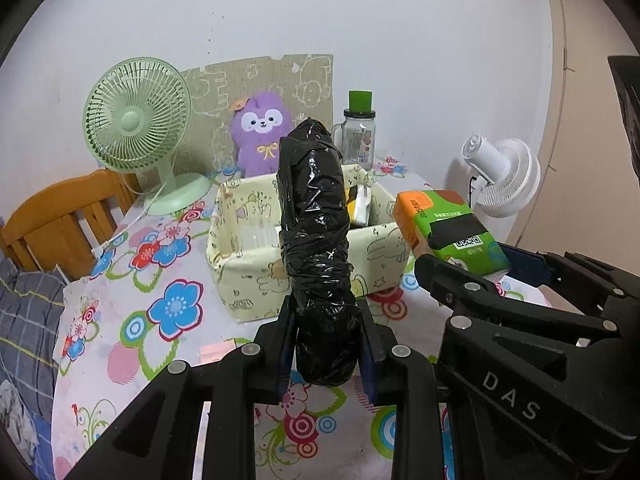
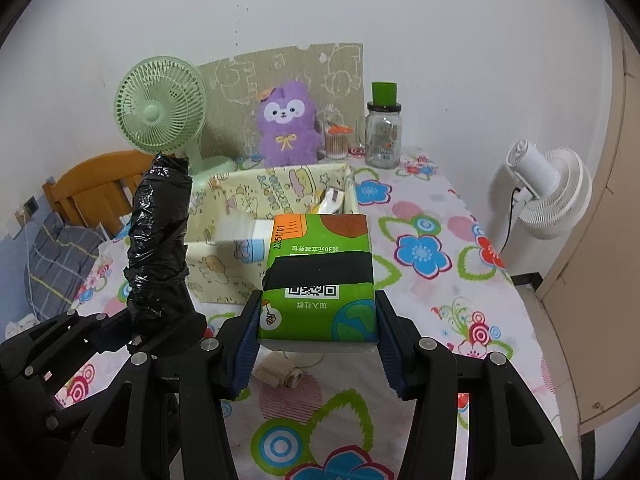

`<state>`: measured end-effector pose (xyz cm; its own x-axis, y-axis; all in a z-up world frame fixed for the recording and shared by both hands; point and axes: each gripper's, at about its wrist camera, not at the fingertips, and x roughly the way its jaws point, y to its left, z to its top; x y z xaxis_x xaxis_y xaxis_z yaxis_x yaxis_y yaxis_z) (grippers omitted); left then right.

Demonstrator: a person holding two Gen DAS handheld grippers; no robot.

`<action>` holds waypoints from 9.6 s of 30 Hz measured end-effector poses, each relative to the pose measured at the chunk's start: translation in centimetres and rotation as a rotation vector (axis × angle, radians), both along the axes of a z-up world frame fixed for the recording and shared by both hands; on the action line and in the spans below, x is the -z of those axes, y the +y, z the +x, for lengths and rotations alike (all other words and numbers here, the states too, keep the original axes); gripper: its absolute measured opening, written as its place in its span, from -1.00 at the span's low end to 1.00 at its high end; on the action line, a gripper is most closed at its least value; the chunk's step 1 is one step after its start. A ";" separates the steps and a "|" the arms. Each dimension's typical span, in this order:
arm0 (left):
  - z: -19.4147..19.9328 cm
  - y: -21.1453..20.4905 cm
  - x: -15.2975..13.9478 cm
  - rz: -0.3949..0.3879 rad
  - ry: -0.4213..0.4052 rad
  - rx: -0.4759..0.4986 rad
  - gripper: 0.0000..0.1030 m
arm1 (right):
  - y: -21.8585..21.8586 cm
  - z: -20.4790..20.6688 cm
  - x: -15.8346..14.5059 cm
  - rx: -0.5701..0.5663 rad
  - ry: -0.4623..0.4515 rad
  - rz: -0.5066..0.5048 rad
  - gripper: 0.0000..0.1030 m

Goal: Organize soft objects
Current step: 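Lift the black bundle and tissue pack and carry them over the basket, then lower the bundle and tissue pack into the basket and open both tools, then withdraw both open tools from the basket toward the pink wipes and white roll, then grasp the pink wipes pack with the left tool while the right tool grasps the white towel roll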

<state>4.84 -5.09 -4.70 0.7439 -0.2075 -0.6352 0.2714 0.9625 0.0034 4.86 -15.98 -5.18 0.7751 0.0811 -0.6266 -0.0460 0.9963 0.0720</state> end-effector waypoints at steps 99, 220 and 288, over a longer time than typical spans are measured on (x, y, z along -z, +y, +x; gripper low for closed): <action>13.9 0.5 2.6 0.081 0.047 -0.051 0.82 | 2.0 14.8 1.6 -0.063 0.008 0.012 0.79; 3.5 6.1 7.7 0.071 0.167 -0.108 0.54 | 6.2 4.2 6.0 -0.218 0.100 -0.042 0.50; 3.4 3.3 10.6 0.062 0.210 0.006 -0.18 | 3.9 4.3 9.1 -0.223 0.208 -0.072 0.49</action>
